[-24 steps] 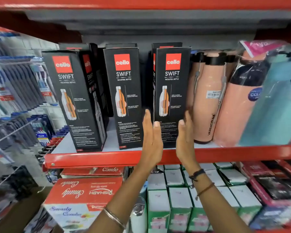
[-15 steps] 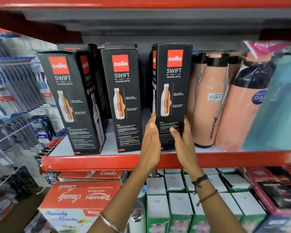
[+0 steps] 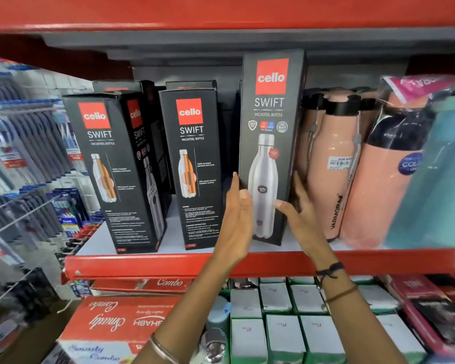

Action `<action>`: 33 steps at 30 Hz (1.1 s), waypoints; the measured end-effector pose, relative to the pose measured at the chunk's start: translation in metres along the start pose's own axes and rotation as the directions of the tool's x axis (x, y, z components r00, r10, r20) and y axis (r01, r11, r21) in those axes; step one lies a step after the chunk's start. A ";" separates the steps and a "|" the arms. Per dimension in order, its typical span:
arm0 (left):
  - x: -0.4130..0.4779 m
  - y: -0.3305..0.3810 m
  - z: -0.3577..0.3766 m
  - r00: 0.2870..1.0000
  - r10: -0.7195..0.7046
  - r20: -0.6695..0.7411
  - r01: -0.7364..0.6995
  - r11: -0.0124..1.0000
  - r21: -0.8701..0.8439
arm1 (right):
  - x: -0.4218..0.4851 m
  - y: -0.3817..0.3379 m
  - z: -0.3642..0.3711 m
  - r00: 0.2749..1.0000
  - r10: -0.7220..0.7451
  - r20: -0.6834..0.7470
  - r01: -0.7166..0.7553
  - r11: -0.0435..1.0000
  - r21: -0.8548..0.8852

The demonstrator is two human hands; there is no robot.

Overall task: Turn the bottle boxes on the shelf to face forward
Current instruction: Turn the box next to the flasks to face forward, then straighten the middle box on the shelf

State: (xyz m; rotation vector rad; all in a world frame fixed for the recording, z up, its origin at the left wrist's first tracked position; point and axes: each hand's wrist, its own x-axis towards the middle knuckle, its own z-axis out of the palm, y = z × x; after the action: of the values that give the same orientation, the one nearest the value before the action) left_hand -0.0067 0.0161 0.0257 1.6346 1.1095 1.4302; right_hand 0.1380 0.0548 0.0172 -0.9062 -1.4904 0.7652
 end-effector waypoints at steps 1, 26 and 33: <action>-0.001 -0.005 -0.001 1.000 0.009 0.010 -0.008 1.000 -0.025 | -0.001 0.002 -0.001 1.000 -0.006 0.012 0.007 1.000 -0.016; -0.037 -0.029 -0.048 0.838 0.390 -0.381 -0.346 0.920 0.183 | -0.062 -0.016 0.073 0.927 -0.291 -0.236 0.269 0.955 -0.122; -0.035 -0.048 -0.082 0.969 0.043 -0.245 -0.037 0.999 0.030 | -0.056 -0.012 0.138 0.990 -0.040 0.133 0.066 0.977 -0.201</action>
State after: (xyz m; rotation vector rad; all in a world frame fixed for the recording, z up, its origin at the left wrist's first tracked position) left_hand -0.0964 0.0007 -0.0190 1.5339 1.2409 1.6859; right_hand 0.0012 0.0044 -0.0150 -0.9813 -1.7239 0.6484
